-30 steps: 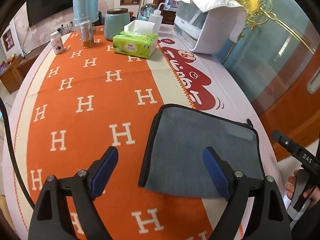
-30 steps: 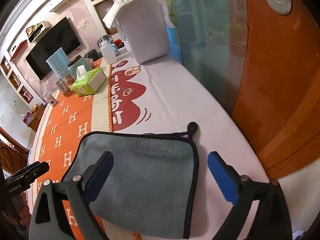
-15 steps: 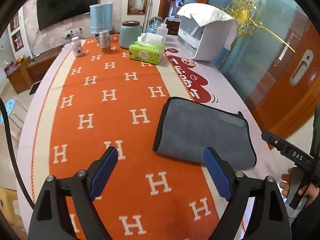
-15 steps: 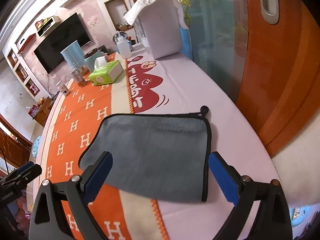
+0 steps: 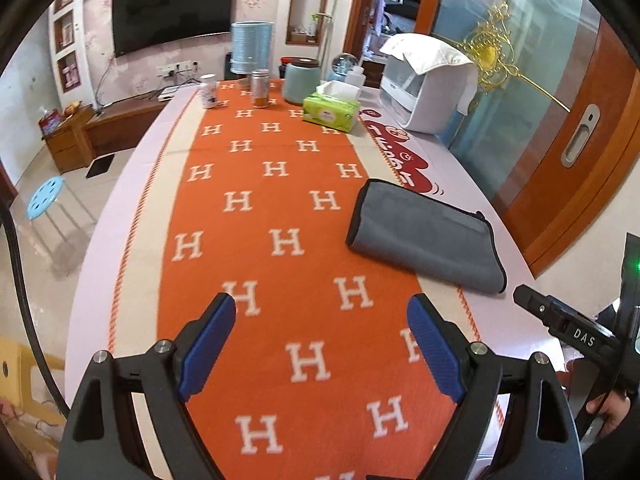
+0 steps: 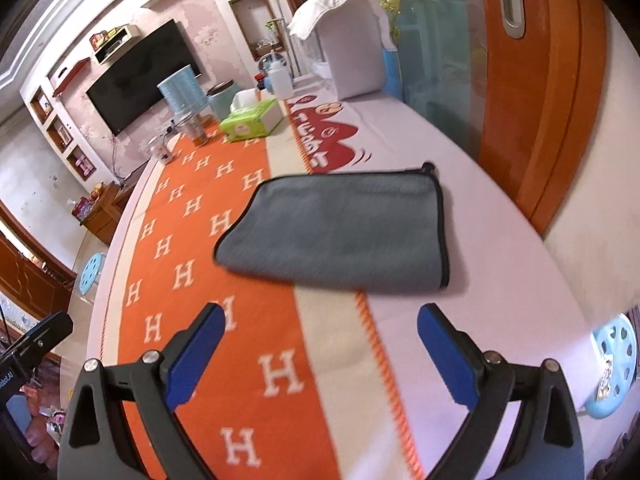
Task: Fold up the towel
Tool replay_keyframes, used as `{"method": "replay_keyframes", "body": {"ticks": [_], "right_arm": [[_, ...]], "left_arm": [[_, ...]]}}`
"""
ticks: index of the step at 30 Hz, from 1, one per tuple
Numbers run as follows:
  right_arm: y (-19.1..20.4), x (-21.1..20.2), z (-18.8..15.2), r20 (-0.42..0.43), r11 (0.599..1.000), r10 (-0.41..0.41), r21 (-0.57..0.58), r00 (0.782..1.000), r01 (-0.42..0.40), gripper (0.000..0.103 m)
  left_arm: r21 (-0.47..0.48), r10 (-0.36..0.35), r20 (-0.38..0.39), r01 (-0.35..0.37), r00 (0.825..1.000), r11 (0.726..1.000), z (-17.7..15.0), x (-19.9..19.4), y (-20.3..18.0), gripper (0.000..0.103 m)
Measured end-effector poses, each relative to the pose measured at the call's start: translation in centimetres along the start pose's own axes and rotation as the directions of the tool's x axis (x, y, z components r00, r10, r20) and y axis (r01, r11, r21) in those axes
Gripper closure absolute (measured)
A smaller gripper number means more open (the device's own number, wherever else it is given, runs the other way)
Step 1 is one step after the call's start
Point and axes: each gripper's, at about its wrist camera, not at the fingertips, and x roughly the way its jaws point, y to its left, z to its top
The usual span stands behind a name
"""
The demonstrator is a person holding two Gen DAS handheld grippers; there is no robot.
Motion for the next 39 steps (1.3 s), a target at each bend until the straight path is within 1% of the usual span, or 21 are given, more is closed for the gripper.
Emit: {"method": "replay_keyframes", "body": {"ticks": [6,10,14,16,18,21,22,25,29,32,34,36,37,39], "right_arm": [[2.8,-2.1,-3.5,-0.034,0.998,0.049,-0.042,0.998,-0.051,0.006],[4.6,-3.5,-5.4,-0.063,0.994,0.071,-0.083,0.995,-0.076,0.006],[6.0,-4.7,-6.6,-0.089,0.992,0.068,-0.104,0.994,-0.077,0.005],[6.4,-5.2,-6.8,-0.097,0.990,0.075,-0.110,0.992,-0.086,0.005],[6.8,-5.6,-7.1,-0.109,0.989,0.078,-0.119,0.991,-0.091,0.002],[7.5,-6.2,-7.4,-0.140,0.983,0.092,-0.143,0.986,-0.112,0.002],[7.9,-6.4,-7.4,-0.157,0.980,0.104,-0.155,0.982,-0.128,0.002],[8.6,-6.9,-7.4,-0.188,0.968,0.116,-0.197,0.975,-0.153,0.000],[8.9,-8.2,-7.3,-0.204,0.956,0.115,-0.242,0.972,-0.164,0.000],[8.6,-9.3,-7.1,-0.218,0.951,0.126,-0.251,0.968,-0.180,0.000],[8.4,-10.3,-6.8,-0.214,0.948,0.141,-0.252,0.967,-0.194,0.000],[8.3,-11.2,-6.6,-0.192,0.946,0.128,-0.271,0.973,-0.178,0.000],[8.3,-11.8,-6.7,-0.181,0.945,0.125,-0.278,0.976,-0.172,0.000],[8.2,-12.4,-6.8,-0.175,0.947,0.116,-0.279,0.978,-0.162,0.000]], "left_arm": [[-0.033,0.048,-0.015,-0.048,0.999,0.998,-2.8,-2.9,2.4,0.016],[-0.050,0.080,-0.021,-0.081,0.997,0.995,-3.8,-4.5,3.4,0.016],[-0.065,0.056,-0.027,-0.058,0.998,0.996,-4.7,-6.0,3.6,0.016],[-0.079,0.051,-0.024,-0.053,0.998,0.995,-5.1,-6.5,3.6,0.016],[-0.092,0.057,-0.020,-0.059,0.998,0.994,-5.3,-7.0,3.3,0.016],[-0.111,0.057,-0.020,-0.059,0.998,0.992,-5.6,-7.6,2.7,0.009],[-0.119,0.056,-0.022,-0.059,0.998,0.991,-5.7,-7.7,2.4,0.008],[-0.143,0.071,-0.040,-0.076,0.997,0.987,-6.0,-8.0,1.7,0.008],[-0.155,0.093,-0.059,-0.101,0.994,0.983,-6.4,-8.4,0.4,0.008],[-0.166,0.100,-0.061,-0.109,0.993,0.980,-6.7,-9.2,-0.7,0.008],[-0.168,0.109,-0.054,-0.117,0.993,0.979,-6.9,-9.8,-1.3,0.007],[-0.161,0.132,-0.041,-0.137,0.990,0.977,-7.0,-10.5,-1.9,0.006],[-0.156,0.140,-0.034,-0.144,0.990,0.977,-7.1,-10.8,-2.1,0.004],[-0.151,0.149,-0.031,-0.152,0.988,0.977,-7.2,-11.1,-2.4,0.003]]}}
